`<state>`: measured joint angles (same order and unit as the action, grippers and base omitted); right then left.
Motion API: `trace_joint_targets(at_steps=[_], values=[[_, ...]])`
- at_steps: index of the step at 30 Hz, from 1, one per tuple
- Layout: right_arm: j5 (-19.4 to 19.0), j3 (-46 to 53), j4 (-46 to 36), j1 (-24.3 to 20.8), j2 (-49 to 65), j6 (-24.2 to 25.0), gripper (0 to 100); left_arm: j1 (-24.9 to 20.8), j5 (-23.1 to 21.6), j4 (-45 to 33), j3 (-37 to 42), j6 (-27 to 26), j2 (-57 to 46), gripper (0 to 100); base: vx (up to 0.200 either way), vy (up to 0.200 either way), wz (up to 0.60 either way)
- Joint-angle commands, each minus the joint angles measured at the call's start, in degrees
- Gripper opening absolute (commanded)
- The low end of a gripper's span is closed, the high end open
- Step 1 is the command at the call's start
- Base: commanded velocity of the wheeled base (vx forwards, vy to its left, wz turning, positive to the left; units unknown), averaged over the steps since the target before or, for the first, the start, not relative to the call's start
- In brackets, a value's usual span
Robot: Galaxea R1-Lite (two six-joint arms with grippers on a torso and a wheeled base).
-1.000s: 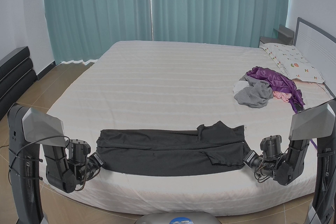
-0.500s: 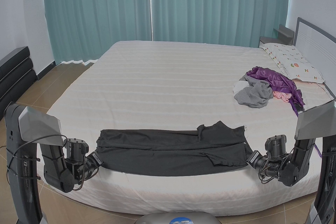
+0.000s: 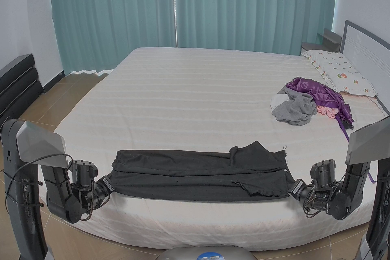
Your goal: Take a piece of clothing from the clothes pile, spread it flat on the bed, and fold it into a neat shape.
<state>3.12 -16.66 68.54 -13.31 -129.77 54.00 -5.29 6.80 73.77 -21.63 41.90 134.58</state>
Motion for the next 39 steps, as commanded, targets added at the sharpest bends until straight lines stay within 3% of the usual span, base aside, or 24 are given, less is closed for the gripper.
trace_joint_targets(at_steps=[1, 20, 21, 22, 33, 39], values=[[0.0, 1.2, -0.1, -0.4, 1.0, -0.1, 0, 0.2, 0.0, 0.2, 1.0, -0.4, 0.1, 0, 0.000, 0.000, 0.00], [0.0, 4.9, -0.2, -1.9, -0.2, -5.1, 0, 0.0, -0.4, 0.5, 4.6, -1.4, 0.1, 0, 0.000, 0.000, 0.00], [0.0, 4.7, -0.1, -1.9, -0.7, -5.1, 100, -0.1, -0.5, 0.5, 4.6, -1.4, 0.1, 0, 0.000, 0.000, 0.00], [0.0, 4.4, -0.1, -1.9, -1.1, -5.0, 100, -0.1, -0.6, 0.5, 4.5, -1.4, 0.2, 100, 0.000, 0.000, 0.00], [0.0, 4.4, -0.1, -0.6, 6.7, -4.9, 100, 0.8, -0.9, 5.2, 5.1, -0.9, -1.7, 100, 0.000, 0.000, 0.00], [-0.1, 4.0, -0.1, 2.7, 11.2, -4.9, 100, 0.9, -0.9, 6.0, 5.2, 1.0, -4.2, 100, 0.000, 0.000, 0.00]])
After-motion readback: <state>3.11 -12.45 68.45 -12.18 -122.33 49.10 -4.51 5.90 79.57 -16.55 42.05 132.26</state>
